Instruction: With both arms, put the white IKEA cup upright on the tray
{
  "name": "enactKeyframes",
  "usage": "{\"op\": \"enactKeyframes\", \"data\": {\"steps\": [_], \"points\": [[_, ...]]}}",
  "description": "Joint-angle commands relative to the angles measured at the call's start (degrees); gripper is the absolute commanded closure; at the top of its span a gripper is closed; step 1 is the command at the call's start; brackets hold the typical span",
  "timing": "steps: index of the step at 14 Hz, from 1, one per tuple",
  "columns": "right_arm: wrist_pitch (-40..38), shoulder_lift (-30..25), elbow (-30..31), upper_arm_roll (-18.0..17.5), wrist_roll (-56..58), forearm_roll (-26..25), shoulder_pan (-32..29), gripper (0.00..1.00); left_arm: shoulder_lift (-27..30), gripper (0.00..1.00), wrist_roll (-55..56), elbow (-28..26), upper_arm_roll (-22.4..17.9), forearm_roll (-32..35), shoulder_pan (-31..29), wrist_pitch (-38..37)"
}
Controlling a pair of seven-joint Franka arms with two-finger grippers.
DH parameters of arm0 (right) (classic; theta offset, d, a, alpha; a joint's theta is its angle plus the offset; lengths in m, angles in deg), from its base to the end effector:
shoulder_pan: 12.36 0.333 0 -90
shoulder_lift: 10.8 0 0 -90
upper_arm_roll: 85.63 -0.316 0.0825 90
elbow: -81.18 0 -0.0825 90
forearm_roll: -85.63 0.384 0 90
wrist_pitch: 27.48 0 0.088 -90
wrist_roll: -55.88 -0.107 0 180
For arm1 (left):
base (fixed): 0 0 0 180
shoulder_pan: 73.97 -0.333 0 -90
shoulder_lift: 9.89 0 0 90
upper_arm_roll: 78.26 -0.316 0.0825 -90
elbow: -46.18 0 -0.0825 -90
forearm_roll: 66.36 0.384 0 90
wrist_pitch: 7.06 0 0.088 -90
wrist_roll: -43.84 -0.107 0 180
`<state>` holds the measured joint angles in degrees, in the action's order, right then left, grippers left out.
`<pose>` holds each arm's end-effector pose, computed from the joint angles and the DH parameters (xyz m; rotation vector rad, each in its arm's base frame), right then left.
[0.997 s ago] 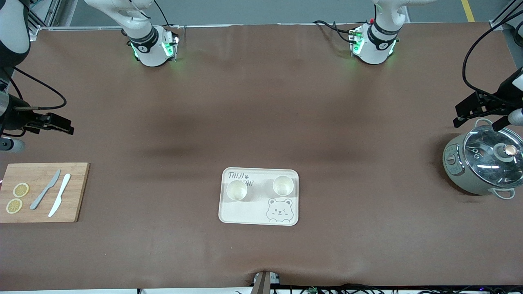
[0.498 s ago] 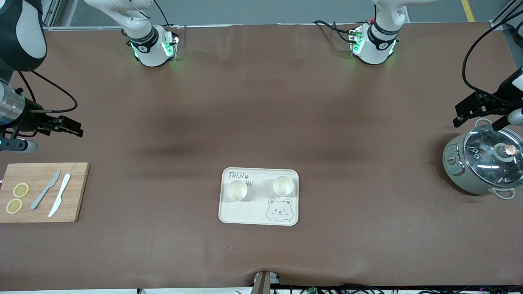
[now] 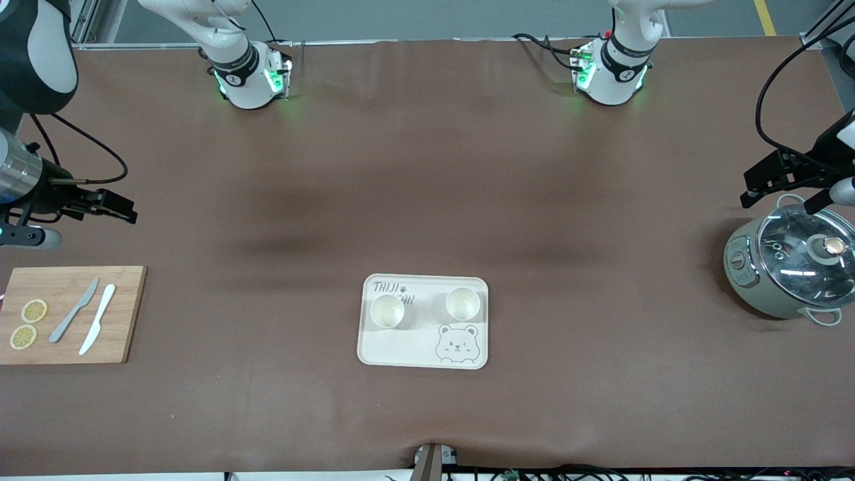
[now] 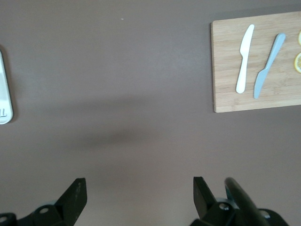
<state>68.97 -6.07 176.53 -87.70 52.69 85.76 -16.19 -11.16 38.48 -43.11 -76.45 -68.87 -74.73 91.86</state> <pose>0.5815 -0.0183 0.5428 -3.1326 0.1360 0.0994 0.5767 -0.0144 0.6329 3.0898 -0.1673 0.2286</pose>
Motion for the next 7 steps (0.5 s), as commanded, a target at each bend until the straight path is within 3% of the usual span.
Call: {"op": "enactKeyframes", "data": {"steps": [1, 7], "points": [[0.3, -1.8, 1.8, -0.5, -1.0, 1.4, -0.6, 0.00, 0.0, 0.00, -0.9, 0.7, -0.1, -1.4, -0.1, -0.8], [0.1, -1.9, 1.8, -0.7, -1.7, 1.4, -0.3, 0.00, 0.0, 0.00, -1.0, 0.7, -0.1, -1.4, -0.1, -0.8]]}}
